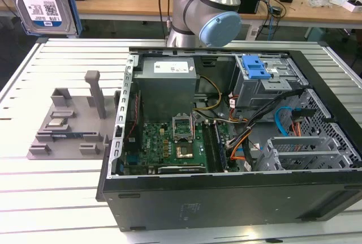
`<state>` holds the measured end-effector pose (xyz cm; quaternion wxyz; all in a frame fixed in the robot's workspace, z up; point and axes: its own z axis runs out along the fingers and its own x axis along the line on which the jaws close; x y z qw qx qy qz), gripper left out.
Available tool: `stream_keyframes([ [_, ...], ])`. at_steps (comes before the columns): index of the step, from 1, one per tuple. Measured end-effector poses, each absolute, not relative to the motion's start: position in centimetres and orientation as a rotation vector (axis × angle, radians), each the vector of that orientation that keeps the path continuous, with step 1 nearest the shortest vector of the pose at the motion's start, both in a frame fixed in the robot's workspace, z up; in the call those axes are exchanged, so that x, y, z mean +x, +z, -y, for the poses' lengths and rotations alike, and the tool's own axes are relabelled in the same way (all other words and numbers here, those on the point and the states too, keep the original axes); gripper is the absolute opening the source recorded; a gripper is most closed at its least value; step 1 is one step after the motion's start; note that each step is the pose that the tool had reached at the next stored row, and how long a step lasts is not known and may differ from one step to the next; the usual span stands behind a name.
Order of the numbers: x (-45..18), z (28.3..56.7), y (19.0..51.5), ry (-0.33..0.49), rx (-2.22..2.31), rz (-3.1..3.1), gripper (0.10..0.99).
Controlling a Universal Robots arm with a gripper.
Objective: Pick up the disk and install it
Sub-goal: 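Pick up the disk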
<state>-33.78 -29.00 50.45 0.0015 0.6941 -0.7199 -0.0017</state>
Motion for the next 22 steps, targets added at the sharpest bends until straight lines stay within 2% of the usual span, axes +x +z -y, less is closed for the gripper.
stream_keyframes([
  [2,-33.8,29.0,51.8,-0.005,2.179,2.259,0.365],
  [22,-33.7,29.0,57.3,-0.005,2.179,2.259,0.365],
])
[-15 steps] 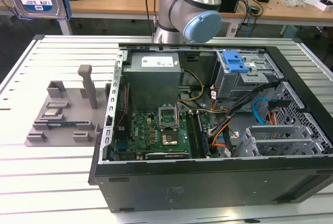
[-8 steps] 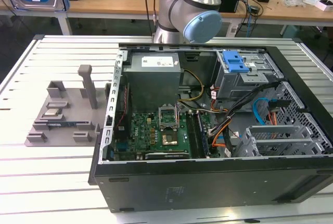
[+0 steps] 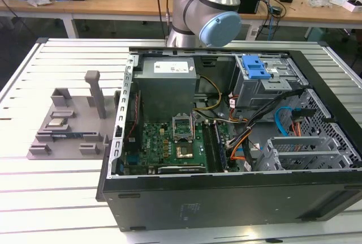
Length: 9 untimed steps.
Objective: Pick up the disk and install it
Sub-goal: 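Pick up the disk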
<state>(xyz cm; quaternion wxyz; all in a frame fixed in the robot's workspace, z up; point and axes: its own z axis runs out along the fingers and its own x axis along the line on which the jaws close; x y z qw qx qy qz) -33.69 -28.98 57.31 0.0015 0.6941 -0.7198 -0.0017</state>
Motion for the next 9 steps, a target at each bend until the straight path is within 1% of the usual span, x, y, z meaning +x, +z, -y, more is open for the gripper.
stream_keyframes([
  [9,-33.7,29.0,59.8,-0.005,2.179,2.259,0.365],
])
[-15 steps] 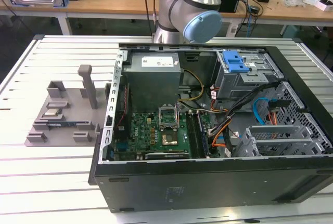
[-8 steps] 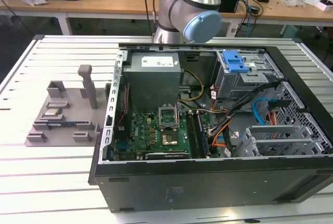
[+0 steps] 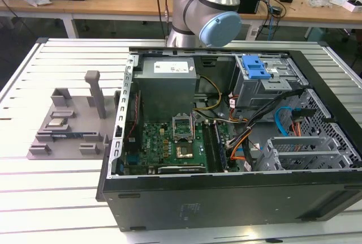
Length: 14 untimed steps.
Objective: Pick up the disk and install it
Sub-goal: 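Pick up the disk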
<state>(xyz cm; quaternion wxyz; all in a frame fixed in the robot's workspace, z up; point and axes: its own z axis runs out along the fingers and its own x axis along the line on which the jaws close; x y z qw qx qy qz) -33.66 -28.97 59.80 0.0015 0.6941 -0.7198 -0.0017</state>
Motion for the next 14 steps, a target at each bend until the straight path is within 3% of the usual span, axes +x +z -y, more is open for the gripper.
stream_keyframes([
  [14,-33.6,29.0,63.5,-0.005,2.179,2.259,0.365],
])
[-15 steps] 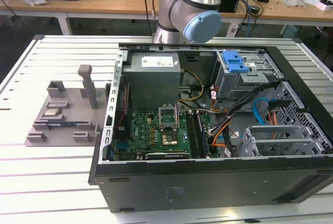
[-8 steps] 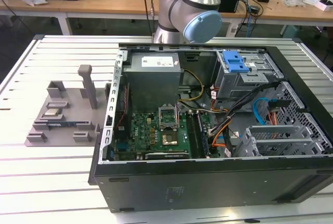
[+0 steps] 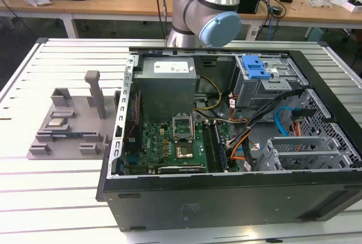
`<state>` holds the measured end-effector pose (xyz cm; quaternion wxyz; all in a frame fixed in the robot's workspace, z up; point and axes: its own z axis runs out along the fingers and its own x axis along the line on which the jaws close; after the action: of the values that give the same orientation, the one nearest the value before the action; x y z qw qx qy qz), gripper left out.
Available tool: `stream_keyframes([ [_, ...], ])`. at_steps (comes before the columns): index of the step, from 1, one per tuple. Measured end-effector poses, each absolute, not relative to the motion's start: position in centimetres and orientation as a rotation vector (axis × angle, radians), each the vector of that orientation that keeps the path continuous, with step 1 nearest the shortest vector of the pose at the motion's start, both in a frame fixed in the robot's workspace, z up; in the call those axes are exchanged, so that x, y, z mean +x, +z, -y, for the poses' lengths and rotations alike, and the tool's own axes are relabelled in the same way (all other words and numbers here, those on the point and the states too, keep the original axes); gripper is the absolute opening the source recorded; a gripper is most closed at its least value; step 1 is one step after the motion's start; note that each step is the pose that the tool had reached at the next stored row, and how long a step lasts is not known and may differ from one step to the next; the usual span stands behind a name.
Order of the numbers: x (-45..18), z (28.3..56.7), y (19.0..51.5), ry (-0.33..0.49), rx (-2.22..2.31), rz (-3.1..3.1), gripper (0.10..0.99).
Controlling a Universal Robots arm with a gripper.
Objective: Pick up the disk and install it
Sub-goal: 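Pick up the disk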
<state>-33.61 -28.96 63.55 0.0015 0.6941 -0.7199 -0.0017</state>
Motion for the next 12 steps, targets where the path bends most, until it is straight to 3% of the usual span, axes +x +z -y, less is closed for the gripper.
stream_keyframes([
  [12,-33.6,29.0,66.1,-0.005,2.179,2.259,0.365],
])
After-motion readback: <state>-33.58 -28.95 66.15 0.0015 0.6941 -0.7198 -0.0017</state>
